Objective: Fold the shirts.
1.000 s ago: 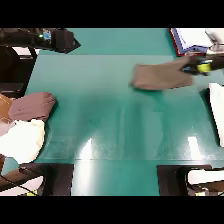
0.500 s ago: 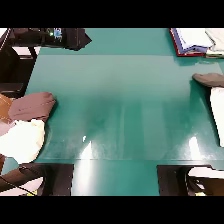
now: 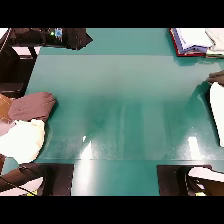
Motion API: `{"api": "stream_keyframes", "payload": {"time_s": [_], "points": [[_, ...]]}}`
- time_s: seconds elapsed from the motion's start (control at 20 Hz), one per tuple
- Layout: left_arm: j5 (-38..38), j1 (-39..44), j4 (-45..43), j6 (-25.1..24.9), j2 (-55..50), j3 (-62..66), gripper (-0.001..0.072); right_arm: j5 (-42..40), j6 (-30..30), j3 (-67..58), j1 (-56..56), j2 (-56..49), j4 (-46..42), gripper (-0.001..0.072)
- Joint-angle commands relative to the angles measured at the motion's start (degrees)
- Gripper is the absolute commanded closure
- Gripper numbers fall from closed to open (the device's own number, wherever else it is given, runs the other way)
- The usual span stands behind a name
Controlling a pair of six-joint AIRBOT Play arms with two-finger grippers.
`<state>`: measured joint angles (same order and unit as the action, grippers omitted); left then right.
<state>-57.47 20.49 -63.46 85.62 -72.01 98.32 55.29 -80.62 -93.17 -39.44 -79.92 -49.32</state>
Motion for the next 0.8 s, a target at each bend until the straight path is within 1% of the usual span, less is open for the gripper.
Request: {"api": "stream_keyframes", "payload": {"time_s": [0.0, 0.15, 0.25, 0.3, 0.35, 0.4, 0.6, 0.7, 0.75], "points": [[-0.1, 0.0, -0.3, -0.2, 0.0, 0.0, 0.0679, -1.8, 1.5, -0.1, -0.8, 3.4, -0.3, 0.0697], [-0.2, 0.0, -0.5, -0.6, 0.0, 0.0, 0.0680, 3.3, 2.8, -0.1, -3.3, 5.2, -0.8, 0.0697], [-0.3, 0.0, -0.5, -0.6, 0.0, 0.0, 0.0680, 8.6, 2.8, 0.0, -5.2, 5.7, -3.3, 0.0697], [-0.5, 0.0, -0.5, -0.6, 0.0, 0.0, 0.0679, 11.5, 2.8, 0.0, -5.8, 5.7, -5.5, 0.0697], [-0.5, 0.0, -0.5, -0.6, 0.0, 0.0, 0.0680, 14.1, 2.8, 0.4, -6.3, 5.7, -9.6, 0.0697], [-0.5, 0.0, -0.5, -0.6, 0.0, 0.0, 0.0679, 15.5, 2.8, 1.7, -6.4, 6.0, -12.5, 0.0697], [-0.9, 0.0, -0.5, -0.6, 0.0, 0.0, 0.0679, 15.6, 2.8, 12.4, -7.4, 10.4, -26.1, 0.0696], [-1.3, 0.0, -0.6, -0.7, 0.0, 0.0, 0.0679, 15.8, 2.6, 17.3, -9.0, 12.4, -31.2, 0.0692], [-1.5, 0.0, -0.6, -1.0, 0.0, 0.0, 0.0679, 15.9, 2.5, 19.3, -10.4, 13.3, -32.6, 0.0636]]}}
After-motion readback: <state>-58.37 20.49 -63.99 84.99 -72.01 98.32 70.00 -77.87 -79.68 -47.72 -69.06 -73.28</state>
